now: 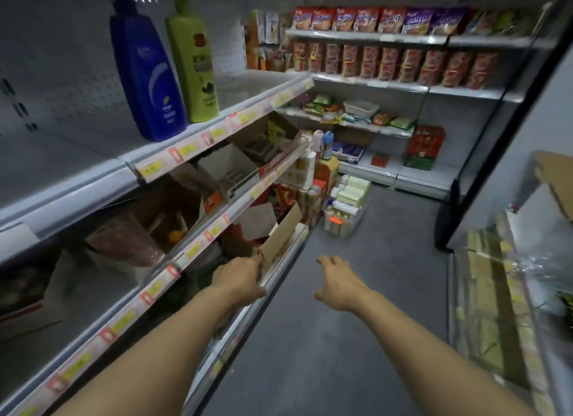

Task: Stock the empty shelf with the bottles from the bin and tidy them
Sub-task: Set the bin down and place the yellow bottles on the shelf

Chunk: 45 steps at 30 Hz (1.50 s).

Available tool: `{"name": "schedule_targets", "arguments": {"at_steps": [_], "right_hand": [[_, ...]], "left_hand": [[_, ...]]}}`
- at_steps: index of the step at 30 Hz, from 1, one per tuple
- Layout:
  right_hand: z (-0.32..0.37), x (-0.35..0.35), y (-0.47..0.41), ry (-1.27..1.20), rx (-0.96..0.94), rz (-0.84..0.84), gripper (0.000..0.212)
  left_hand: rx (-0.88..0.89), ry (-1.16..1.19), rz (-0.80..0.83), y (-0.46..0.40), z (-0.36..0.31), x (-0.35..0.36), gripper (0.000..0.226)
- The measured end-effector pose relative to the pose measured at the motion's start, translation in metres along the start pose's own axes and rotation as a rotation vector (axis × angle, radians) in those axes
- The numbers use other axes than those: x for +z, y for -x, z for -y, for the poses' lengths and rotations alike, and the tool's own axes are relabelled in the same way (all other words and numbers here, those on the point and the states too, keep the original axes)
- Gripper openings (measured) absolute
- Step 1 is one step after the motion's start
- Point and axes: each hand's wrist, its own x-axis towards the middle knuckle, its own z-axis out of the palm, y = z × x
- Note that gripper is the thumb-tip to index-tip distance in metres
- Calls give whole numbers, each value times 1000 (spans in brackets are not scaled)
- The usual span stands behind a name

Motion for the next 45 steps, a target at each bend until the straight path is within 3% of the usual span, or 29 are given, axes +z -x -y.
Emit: {"name": "schedule_targets", "arguments": {"at_steps": [9,21,32,45], "right_hand": [[-85,-82,-113,-40,168,-54,75],[-210,-177,-243,-92,229,-104,74],[-364,-283,-392,-19,143,-41,74],[-450,-355,-581,-4,62,32,70]], "left_hand": [[102,57,40,-179,-78,-30,49],[183,81,89,-367,-193,-46,56],[48,59,41,-523,-328,-49,49],[-78,175,53,-720,-370,-45,48]]}}
